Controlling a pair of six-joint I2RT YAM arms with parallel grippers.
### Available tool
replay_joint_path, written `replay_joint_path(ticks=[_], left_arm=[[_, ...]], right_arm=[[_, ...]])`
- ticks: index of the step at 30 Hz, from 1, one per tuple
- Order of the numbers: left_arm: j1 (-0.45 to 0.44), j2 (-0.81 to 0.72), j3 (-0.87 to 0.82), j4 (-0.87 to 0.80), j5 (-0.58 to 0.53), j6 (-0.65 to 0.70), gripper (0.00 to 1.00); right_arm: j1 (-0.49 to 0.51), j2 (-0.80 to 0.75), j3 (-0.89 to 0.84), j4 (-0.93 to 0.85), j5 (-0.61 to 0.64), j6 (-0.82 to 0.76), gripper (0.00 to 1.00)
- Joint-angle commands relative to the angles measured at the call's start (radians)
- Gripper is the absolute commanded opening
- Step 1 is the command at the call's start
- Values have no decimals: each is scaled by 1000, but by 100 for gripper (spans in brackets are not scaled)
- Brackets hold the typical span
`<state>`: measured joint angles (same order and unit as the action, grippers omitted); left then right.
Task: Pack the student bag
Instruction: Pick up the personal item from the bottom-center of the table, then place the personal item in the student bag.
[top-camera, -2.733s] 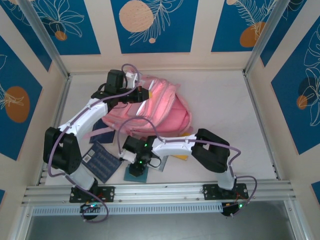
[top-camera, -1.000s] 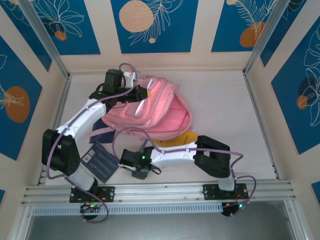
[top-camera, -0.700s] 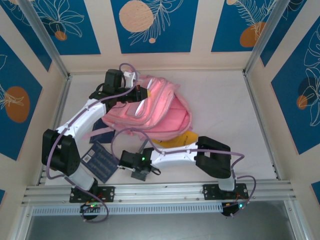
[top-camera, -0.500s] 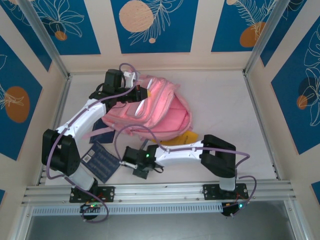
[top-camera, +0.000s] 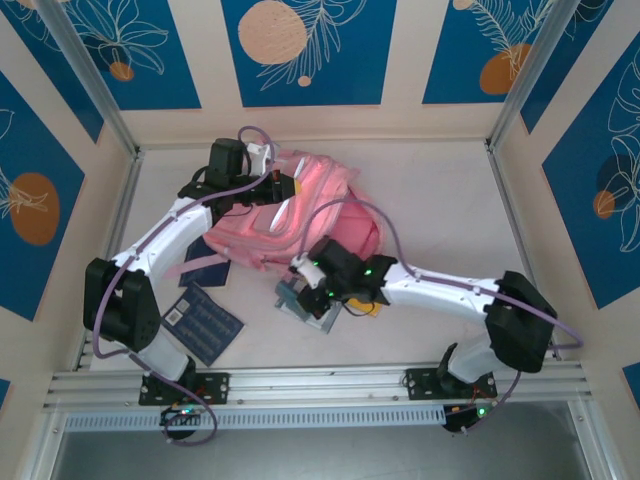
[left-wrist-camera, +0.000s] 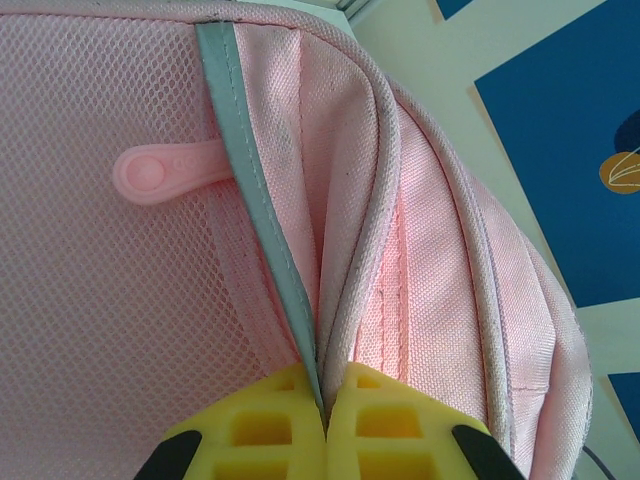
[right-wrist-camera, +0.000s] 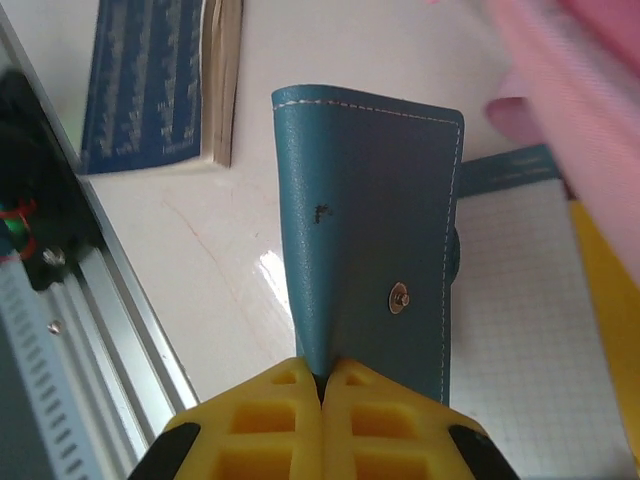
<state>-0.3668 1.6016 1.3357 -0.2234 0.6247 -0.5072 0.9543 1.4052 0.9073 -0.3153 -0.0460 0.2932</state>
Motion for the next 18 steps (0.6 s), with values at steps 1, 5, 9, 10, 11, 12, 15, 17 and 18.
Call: replay_joint_path(ticks=[1,5,9,10,11,12,15,17,18], left_arm=[[18,-8,-6,18,31,-11,0],[18,-3,-3,23,41,-17,0],[18,-6,9,15,49,-12,0],[19,-8,15,7,47,-7,0],[19,-8,22,-4,48,-2,0],[19,-9,34,-18,50,4,0],[18,-19,65,-48,53,9,0],[19,-33,79,-62,55,6,0],[19,-39,86,-70,56,7,0]], right_arm=[[-70,-115,-71,84,-135,114,0],[-170,-259,-173,123,-166,183,0],[-236,-391,-234,101,-126,216,0],[-253,-429,-247,95,-119,228,0],[-268,-460,-259,94,-119,241,0],[-291,-502,-270,93,-118,258,0],[-355,-602,-291,87,-108,307,0],[-398,-656,-302,89,-95,343,0],[-417,-676,-305,92,-91,362,0]])
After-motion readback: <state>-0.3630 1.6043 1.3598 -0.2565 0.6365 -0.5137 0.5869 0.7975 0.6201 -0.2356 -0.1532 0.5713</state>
